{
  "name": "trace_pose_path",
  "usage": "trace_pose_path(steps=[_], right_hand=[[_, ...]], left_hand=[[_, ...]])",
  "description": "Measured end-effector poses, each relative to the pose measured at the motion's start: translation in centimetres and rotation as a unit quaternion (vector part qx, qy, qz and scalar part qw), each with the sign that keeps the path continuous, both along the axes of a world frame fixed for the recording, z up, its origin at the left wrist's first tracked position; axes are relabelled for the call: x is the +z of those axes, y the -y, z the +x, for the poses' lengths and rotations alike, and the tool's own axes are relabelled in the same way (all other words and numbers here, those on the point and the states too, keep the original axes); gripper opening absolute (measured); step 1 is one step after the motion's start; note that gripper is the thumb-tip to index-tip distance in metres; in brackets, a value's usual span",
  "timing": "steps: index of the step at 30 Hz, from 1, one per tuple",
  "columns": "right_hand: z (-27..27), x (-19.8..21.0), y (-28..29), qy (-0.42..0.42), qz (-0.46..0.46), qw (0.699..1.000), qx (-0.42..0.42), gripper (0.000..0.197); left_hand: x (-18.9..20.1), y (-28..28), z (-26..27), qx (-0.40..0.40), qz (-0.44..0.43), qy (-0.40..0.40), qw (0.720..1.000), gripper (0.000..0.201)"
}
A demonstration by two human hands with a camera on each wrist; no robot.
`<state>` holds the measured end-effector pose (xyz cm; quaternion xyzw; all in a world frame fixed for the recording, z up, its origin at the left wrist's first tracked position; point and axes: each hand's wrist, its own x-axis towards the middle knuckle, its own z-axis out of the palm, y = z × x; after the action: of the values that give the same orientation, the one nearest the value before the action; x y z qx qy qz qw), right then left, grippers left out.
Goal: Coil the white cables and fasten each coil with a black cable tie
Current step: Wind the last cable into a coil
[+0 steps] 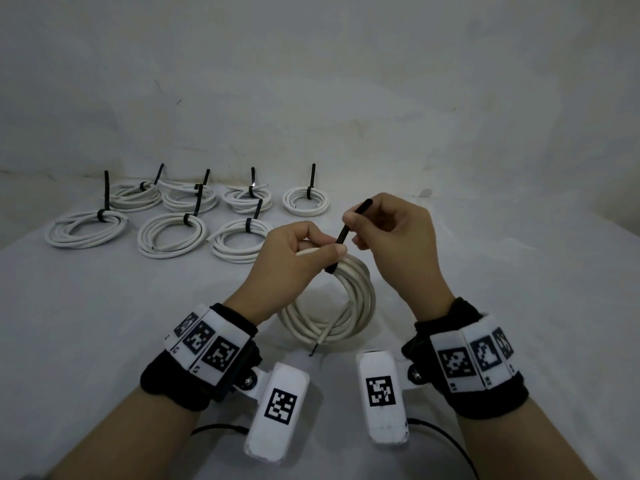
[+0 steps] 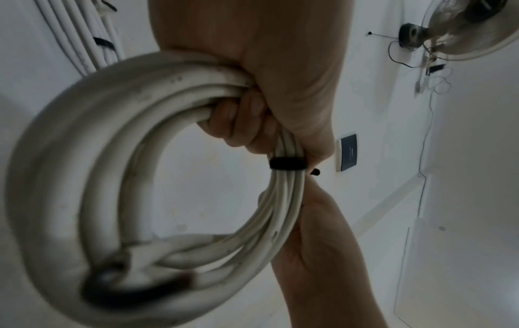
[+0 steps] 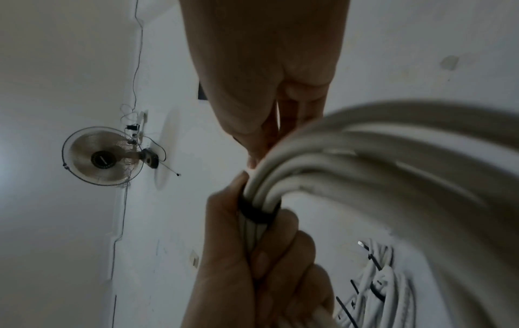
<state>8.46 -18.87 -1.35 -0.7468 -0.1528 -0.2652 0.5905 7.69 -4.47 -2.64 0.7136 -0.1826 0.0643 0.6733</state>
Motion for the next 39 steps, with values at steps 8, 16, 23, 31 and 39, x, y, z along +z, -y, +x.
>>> trace_pose_path(steps=[8, 16, 23, 31, 39], right_hand=[[0.4, -1.5, 0.0, -0.081, -0.109, 0.980, 0.145, 0.034], [1.3, -2.7, -0.3, -0.050, -0.013, 0.998, 0.037, 0.018], [2.1, -3.8, -0.1, -0.052, 0.016, 0.999, -0.002, 0.018], [3.1, -5.8, 2.1, -0.166, -0.145, 0.974, -0.054, 0.035], [3.7, -6.9, 3.2, -0.260, -0.297, 0.916, -0.068, 0.035]], left_hand=[[-0.4, -1.4, 1.4, 0.080, -0.113, -0.001, 0.990, 0.032], [-1.7, -1.0, 1.8, 0.018, -0.045, -0.036, 0.998, 0.020], [-2.4, -0.6, 2.3, -0.015, -0.023, -0.070, 0.997, 0.022], [-3.6, 0.4, 7.6, 0.068, -0.035, -0.181, 0.981, 0.023], [-3.4, 1.4, 13.0, 0.116, 0.154, -0.161, 0.968, 0.042]])
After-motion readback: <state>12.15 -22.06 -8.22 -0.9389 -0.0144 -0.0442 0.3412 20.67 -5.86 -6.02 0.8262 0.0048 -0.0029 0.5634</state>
